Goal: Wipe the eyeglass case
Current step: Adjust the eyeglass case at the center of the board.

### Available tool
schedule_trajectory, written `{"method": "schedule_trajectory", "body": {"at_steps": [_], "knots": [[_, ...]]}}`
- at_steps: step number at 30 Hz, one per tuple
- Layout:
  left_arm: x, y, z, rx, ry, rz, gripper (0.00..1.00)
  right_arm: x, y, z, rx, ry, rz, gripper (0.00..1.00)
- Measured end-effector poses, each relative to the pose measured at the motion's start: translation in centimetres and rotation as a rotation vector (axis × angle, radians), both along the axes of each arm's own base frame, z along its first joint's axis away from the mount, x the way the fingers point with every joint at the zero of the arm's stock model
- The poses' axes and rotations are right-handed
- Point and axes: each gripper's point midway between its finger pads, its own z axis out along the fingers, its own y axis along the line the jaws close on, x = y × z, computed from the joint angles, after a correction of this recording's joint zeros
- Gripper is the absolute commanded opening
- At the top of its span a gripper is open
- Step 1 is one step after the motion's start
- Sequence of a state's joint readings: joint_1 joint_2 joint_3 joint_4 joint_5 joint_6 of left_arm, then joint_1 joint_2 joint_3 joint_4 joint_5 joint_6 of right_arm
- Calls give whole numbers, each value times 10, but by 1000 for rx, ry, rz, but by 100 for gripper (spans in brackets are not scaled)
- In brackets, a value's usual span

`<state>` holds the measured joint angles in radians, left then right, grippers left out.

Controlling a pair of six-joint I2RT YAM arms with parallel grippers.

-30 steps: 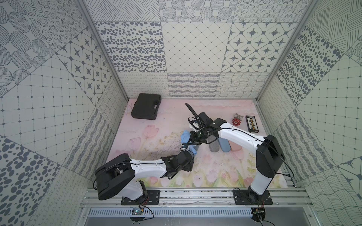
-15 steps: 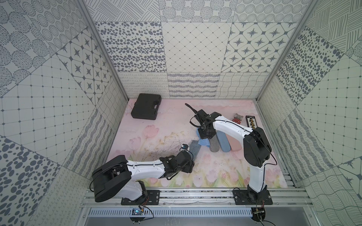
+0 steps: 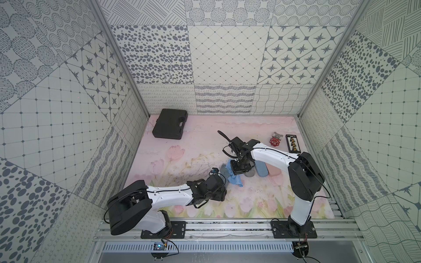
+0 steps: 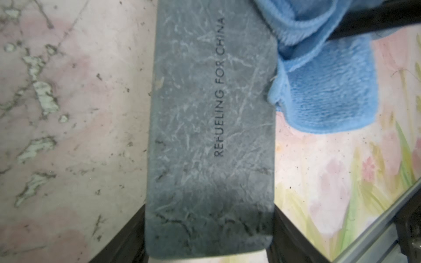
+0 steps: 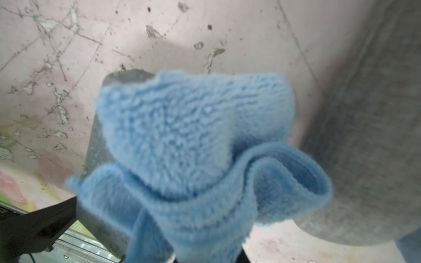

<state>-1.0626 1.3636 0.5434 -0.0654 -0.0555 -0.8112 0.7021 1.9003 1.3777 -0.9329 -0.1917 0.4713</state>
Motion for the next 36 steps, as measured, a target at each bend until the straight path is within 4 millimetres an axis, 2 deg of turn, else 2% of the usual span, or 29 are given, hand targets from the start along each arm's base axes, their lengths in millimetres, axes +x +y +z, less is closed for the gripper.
{"method": "schedule_trajectory", "body": {"at_steps": [5,10,14,17,20,23,26,28,30,32,34,36], "knots": [[-7,7,2,-53,36,48,80,13,31,1,32,38,27,0],[-22,-2,7,-133,91,-5,84,36,90,22,149,-49,99,0],[-29,-6,9,-143,130,-33,85,35,106,33,185,-73,133,0],[-31,-8,18,-152,134,-50,85,38,99,31,169,-73,131,0],[-29,-8,35,-174,104,-67,86,50,75,29,141,-76,86,0],[-19,-4,54,-186,64,-67,87,64,44,40,118,-105,27,0],[-3,6,65,-168,28,-47,89,72,14,64,119,-161,-32,0],[11,16,69,-138,8,-22,90,60,3,77,142,-178,-64,0],[26,25,69,-108,-5,5,90,37,1,77,167,-159,-86,0],[42,36,67,-77,-12,34,90,6,2,66,182,-103,-105,0],[59,46,63,-45,-12,61,90,-32,1,42,181,-7,-135,0],[77,54,60,-18,-14,84,90,-62,0,22,180,84,-165,0]]}}
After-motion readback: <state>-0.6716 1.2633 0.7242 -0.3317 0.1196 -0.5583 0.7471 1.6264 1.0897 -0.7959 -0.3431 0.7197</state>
